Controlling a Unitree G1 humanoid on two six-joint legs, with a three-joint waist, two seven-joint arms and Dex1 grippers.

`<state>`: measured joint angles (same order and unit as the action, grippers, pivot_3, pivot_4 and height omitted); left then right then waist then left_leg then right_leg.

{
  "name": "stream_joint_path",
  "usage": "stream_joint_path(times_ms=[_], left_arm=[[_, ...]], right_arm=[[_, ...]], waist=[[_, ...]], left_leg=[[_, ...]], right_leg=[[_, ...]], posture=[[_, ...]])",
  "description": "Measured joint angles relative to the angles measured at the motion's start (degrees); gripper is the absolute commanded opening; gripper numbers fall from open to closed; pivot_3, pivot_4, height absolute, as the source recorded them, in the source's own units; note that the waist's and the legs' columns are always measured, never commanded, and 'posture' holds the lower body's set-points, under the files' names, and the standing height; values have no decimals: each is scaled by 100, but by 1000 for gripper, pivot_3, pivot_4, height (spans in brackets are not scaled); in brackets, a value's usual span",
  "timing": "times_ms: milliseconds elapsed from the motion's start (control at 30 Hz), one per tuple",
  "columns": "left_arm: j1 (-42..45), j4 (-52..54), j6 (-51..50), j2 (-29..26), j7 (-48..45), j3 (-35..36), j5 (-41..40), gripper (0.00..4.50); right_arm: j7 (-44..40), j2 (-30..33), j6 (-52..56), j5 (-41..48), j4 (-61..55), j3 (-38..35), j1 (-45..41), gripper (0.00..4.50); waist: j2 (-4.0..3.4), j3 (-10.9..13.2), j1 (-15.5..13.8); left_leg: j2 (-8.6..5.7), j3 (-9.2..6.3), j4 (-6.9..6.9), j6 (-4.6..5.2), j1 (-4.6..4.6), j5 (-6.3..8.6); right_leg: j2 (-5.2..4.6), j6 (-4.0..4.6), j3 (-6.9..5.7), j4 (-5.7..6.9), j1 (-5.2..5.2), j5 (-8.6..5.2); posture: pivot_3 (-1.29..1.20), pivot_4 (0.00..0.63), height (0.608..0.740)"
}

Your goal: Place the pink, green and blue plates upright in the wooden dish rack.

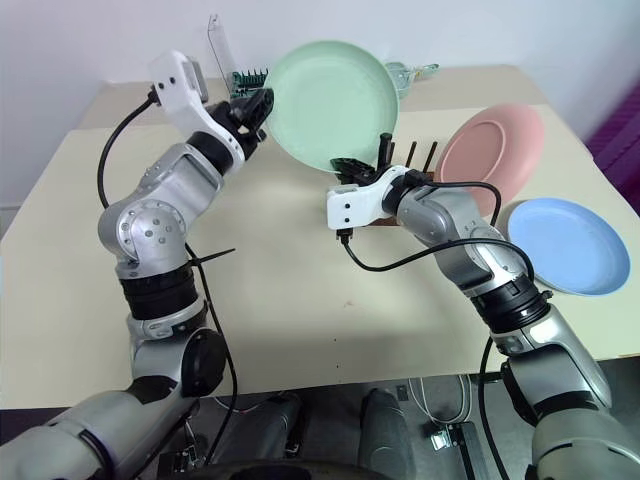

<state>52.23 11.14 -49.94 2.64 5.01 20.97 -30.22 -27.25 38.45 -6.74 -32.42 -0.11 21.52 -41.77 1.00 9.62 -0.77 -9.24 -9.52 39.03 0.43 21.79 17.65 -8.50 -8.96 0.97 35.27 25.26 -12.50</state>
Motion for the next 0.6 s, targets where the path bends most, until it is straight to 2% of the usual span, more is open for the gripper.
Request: stream_joint_path(times_ms=[100, 167, 233, 333, 400, 467, 600], left_arm=[[405, -249, 826, -175, 447, 424, 67, 2973], [330, -493, 1394, -838, 440, 461, 467, 2973], [-242, -690, 1827, -1856, -40, -92, 1167, 2973], [-1050, -846, 2034, -2426, -1057, -991, 1601, 2973], [-1773, -744, 2179, -2614, -1982, -1760, 1604, 2973], [-2495, -608, 2244, -2660, -2883, -2455, 1509, 2973], [-3085, -82, 2166, -2845, -4041, -3011, 1146, 2973]], right_arm=[[-69, -109, 120, 419, -122, -374, 210, 0], [-378, -396, 637, 1362, -484, -919, 497, 0], [-674, -791, 1542, 2599, -1074, -1585, 713, 0], [-767, -1196, 3057, 4290, -1845, -2488, 683, 0], [-572, -1471, 3994, 5352, -2232, -3069, 549, 0], [-382, -1466, 4680, 6042, -2452, -3499, 466, 0], [-195, -1202, 5624, 6759, -2465, -3882, 555, 0]], waist=[[-1, 0, 27], [-4, -2, 70], [-8, -4, 132], [-10, -4, 71], [-14, -5, 33], [-14, -4, 11], [-24, 2, 9]], left_leg=[[5, 5, -12, -1, -7, 0], [9, 8, -27, -6, -24, 3], [12, 2, -33, -10, -28, 5], [9, -15, -20, -3, -26, 9], [9, -14, -17, -1, -25, 10], [10, -13, -17, 1, -24, 11], [18, -9, -18, -2, -19, 10]], right_leg=[[3, 0, 6, -3, 2, 0], [12, 0, 16, -2, 1, 0], [21, 3, 23, -3, 1, 1], [25, 16, 19, -10, -16, 9], [25, 26, 20, -10, -18, 16], [26, 30, 19, -13, -15, 18], [29, 30, 20, -9, -1, 18]], posture=[[0, 150, 740], [0, 150, 740], [0, 150, 740], [0, 150, 740], [0, 150, 740], [0, 150, 740], [0, 150, 740]])
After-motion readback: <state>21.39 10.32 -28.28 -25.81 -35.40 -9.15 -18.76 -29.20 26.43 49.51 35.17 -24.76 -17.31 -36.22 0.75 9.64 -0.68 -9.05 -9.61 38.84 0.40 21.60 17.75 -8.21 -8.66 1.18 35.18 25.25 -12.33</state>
